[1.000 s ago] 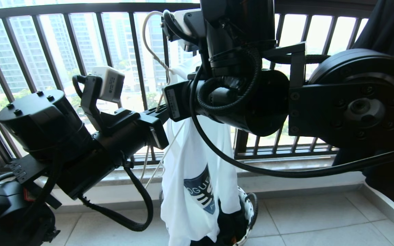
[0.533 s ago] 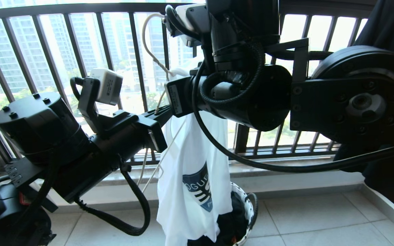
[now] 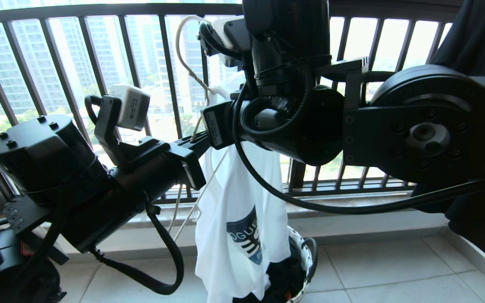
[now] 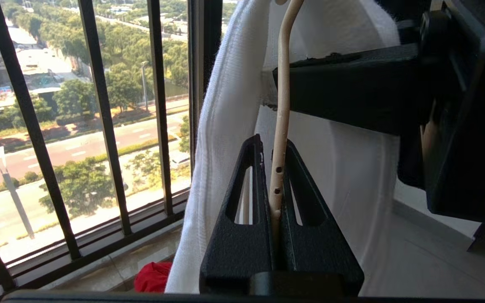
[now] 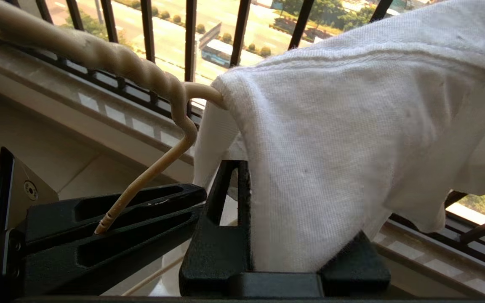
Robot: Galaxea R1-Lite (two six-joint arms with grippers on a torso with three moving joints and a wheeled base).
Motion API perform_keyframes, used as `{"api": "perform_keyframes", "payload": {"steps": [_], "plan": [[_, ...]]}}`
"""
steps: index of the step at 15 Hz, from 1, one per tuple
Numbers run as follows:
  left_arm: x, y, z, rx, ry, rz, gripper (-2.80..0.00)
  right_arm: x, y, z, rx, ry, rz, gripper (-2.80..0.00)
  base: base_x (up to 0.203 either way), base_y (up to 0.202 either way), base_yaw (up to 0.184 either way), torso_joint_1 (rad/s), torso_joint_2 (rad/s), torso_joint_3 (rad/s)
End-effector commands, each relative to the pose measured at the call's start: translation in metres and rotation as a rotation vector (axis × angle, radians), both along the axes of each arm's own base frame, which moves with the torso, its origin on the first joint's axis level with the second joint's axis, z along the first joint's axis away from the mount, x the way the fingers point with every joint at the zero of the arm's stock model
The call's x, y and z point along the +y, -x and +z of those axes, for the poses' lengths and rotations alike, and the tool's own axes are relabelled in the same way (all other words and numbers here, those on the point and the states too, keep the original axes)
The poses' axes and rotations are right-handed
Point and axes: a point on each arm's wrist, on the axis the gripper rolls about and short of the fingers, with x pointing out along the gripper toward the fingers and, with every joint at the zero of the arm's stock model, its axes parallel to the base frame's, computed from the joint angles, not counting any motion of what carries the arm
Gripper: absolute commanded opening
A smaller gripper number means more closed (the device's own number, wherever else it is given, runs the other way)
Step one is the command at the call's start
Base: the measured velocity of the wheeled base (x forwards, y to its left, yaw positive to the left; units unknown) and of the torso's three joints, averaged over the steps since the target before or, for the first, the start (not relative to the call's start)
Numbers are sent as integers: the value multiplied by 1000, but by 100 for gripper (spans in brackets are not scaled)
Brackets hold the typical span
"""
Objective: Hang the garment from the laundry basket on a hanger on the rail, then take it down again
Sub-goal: Hang the clothes on the clothes rack
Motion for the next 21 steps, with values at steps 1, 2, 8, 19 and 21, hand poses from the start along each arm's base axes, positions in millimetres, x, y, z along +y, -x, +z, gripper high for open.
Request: {"api": "perform_keyframes", "payload": {"steps": [1,2,8,19,21], "plan": [[0,0,1,-5,5,-2,-280,2,-1,0,-9,-4,-3,0,0,0,0,0,0,0],[0,0,1,-5,5,-2,-280,2,-1,0,-13,-9,-3,0,0,0,0,0,0,0],[0,-1,2,-10,10,7,-280,0,-1,0,-13,-3,-26,0,0,0,0,0,0,0],[5,-11,1,-7,7,41,-280,-23,15,14,-23,-23,-61,0,0,0,0,0,0,0],[4,-12,2,-8,8,43,-280,-30,20,14,-16,-18,-60,0,0,0,0,0,0,0]]}}
